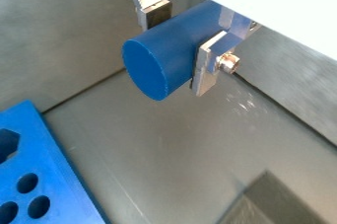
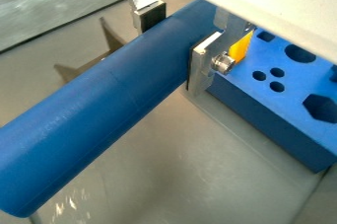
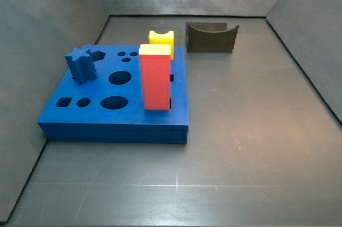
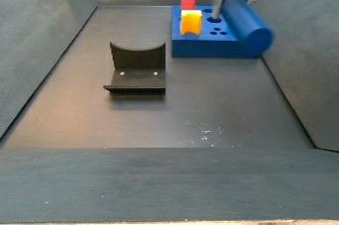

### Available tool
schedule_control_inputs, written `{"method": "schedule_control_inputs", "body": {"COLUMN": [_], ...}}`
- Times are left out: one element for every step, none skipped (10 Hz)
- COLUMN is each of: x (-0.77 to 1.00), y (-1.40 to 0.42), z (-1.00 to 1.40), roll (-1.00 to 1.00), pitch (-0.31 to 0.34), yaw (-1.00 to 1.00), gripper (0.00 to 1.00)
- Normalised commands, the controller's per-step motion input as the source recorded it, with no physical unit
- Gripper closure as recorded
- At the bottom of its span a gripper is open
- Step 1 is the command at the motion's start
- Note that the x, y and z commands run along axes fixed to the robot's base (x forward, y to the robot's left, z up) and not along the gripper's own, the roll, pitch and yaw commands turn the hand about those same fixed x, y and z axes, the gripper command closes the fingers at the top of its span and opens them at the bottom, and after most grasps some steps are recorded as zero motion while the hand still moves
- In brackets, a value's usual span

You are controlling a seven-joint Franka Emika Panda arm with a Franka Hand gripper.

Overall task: Pick up the round object. Move up. Place the round object on the fixture. Regrasp the round object. Move to above the board. Insert the round object.
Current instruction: Place the round object on the fixture.

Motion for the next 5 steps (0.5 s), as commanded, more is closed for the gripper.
{"method": "schedule_control_inputs", "body": {"x": [1.00, 1.00, 1.00, 1.00, 1.00], "y": [-0.05, -0.04, -0.03, -0.03, -0.02], "z": [-0.16, -0.15, -0.14, -0.14, -0.13], "roll": [-0.10, -0.11, -0.12, -0.13, -0.14], "pitch": [-0.014, -0.012, -0.013, -0.009, -0.009], "yaw": [-0.32, -0.21, -0.13, -0.09, -0.08], "gripper": [1.00, 1.00, 1.00, 1.00, 1.00]}}
